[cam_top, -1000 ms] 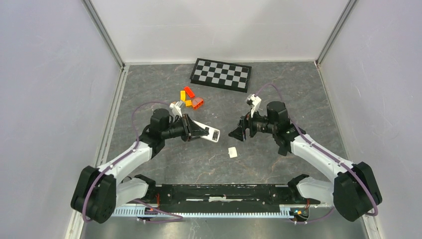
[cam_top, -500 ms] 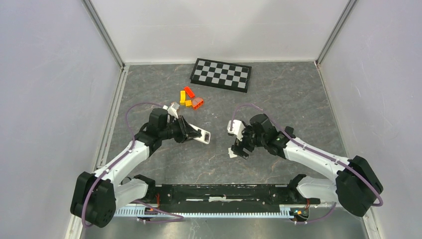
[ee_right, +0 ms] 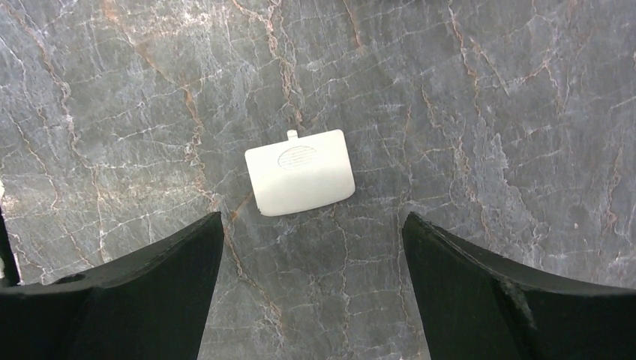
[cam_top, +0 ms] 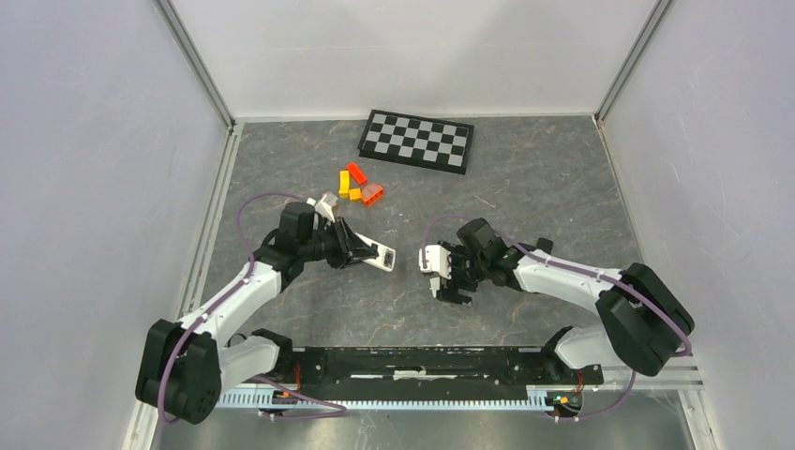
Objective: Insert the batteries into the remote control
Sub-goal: Adjust the battery cover at the center of the board.
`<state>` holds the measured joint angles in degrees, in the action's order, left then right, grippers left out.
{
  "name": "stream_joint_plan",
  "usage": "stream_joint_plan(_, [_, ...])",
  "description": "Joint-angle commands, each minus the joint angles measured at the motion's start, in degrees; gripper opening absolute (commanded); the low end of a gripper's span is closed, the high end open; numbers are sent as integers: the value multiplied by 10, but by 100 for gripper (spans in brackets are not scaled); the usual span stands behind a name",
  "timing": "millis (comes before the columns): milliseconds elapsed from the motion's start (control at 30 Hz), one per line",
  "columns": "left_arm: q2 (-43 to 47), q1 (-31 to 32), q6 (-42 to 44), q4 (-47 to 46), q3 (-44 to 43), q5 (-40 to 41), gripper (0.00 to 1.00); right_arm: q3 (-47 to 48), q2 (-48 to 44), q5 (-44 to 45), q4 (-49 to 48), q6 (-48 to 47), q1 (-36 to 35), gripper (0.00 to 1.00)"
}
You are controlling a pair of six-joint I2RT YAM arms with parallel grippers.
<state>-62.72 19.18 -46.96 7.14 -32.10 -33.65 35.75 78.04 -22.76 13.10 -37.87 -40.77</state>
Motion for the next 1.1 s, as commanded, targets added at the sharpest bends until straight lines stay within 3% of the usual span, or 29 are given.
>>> stream_joint_plan(0, [-5,-7,23,-26,-20,-29,2,43,23,-18,1,-41,-2,92])
stream_joint_plan(800, [-15,-27,27,-36,-12,-53,2,101,123,-50,93,-94,-2,69])
stream_joint_plan(1067, [-12,-28,26,-36,-11,-56,2,116,141,-46,126,-101,-2,52])
